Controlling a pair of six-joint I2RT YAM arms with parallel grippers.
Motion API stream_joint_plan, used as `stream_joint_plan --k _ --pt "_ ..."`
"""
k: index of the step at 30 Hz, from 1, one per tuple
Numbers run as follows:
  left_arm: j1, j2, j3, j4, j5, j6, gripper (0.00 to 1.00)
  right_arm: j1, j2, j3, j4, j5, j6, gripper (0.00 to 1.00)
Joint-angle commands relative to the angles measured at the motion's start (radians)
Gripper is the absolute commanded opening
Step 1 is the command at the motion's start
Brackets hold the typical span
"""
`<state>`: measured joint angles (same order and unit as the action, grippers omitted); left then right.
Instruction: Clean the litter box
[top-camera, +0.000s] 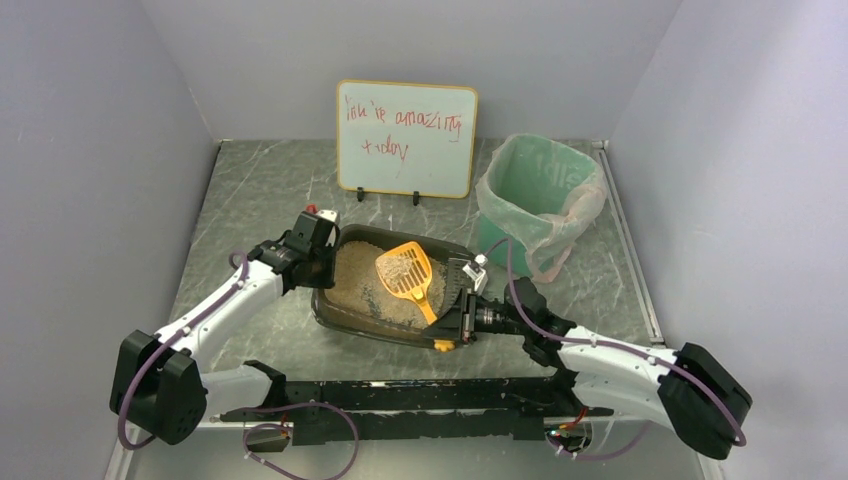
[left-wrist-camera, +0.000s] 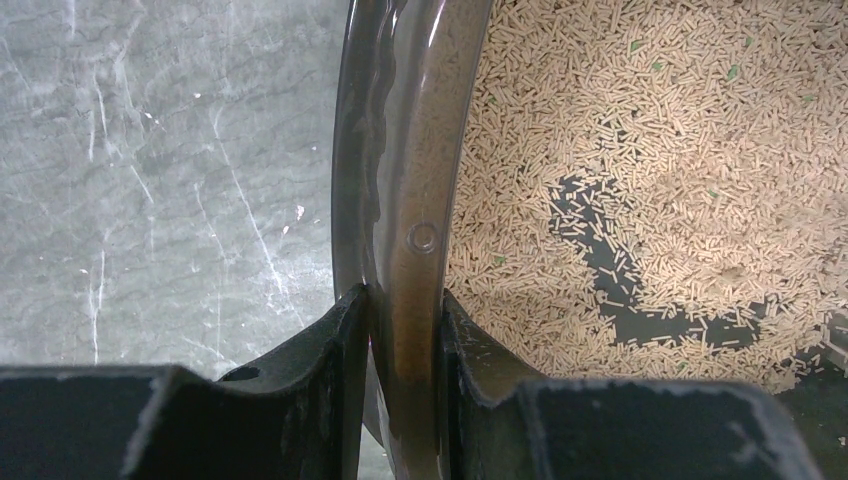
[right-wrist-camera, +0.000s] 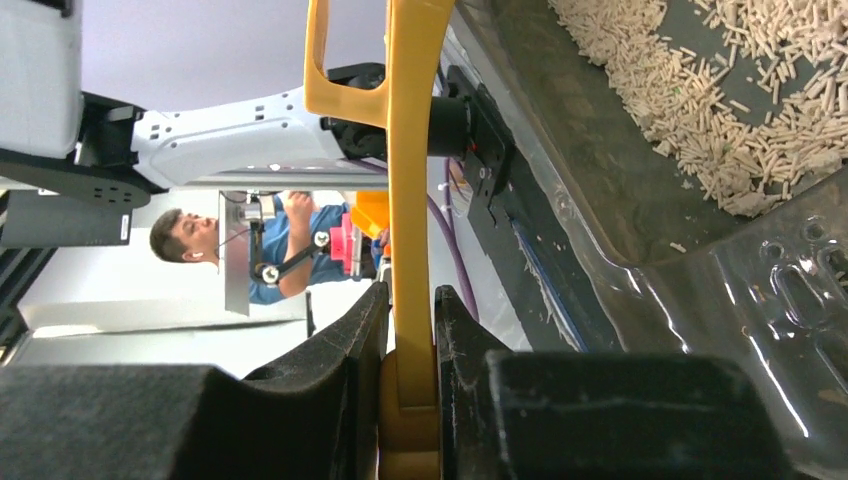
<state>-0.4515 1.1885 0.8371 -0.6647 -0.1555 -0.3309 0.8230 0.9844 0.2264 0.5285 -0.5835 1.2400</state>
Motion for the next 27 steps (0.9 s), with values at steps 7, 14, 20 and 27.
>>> stream_joint_plan --k 7,14,20,27 --pt "-0.005 -0.047 0.020 0.080 0.024 -0.022 0.05 0.022 -0.012 -0.005 0.144 0.000 -0.010 0.00" --pt "-0.006 -0.045 0.021 0.081 0.022 -0.022 0.05 0.025 -0.042 0.008 0.100 0.014 -0.031 0.00" --pt "-0.006 -0.046 0.020 0.081 0.023 -0.023 0.05 0.037 -0.039 -0.006 0.118 0.018 -0.023 0.00" --pt "-0.006 -0.035 0.024 0.079 0.023 -0.020 0.05 0.010 -0.121 0.005 0.008 0.093 -0.050 0.00"
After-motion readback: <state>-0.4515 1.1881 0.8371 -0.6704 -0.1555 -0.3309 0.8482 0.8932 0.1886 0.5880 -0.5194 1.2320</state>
